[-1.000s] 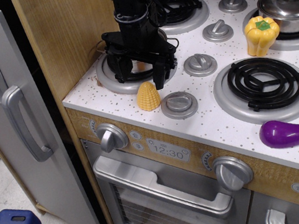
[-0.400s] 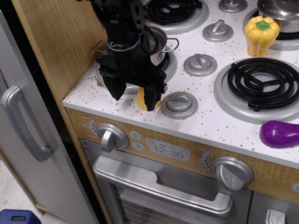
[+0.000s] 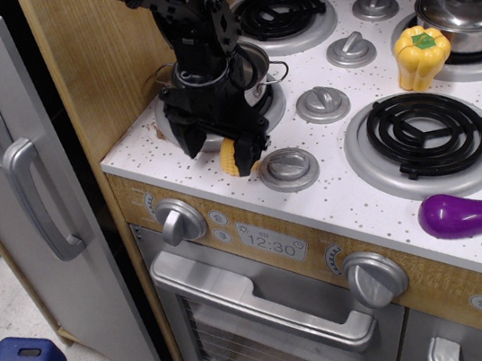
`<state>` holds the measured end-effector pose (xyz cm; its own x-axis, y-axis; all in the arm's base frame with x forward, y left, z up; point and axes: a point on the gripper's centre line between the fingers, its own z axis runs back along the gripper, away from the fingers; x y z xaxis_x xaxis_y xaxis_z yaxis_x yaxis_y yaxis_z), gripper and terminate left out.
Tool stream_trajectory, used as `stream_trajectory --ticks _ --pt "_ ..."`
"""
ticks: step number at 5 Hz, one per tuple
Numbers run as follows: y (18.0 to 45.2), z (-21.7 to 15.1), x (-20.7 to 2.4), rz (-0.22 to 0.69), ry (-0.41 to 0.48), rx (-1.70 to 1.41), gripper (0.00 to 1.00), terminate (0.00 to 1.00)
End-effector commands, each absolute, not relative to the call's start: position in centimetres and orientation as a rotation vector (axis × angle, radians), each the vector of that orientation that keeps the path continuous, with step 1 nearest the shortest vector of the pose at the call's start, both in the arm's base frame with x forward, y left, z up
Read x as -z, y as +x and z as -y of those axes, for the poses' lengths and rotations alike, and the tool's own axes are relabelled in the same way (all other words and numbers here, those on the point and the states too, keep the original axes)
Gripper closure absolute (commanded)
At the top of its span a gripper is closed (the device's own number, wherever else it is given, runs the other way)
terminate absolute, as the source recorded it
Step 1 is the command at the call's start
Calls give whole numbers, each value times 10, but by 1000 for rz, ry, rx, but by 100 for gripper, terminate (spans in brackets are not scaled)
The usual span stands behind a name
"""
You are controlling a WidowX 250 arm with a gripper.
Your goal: Put corn in pan which is on stove
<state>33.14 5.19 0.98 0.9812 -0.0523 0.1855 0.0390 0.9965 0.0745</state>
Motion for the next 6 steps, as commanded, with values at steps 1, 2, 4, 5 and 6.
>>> stream_trajectory --ticks 1,2,4,5,6 --pt "351 -44 -18 261 72 52 0 0" --pt "357 -38 -18 280 77 38 0 0" --pt "356 -33 -22 285 86 21 100 0" --pt "349 -34 -38 259 120 19 100 0" --pt "345 -39 -59 232 177 41 100 0"
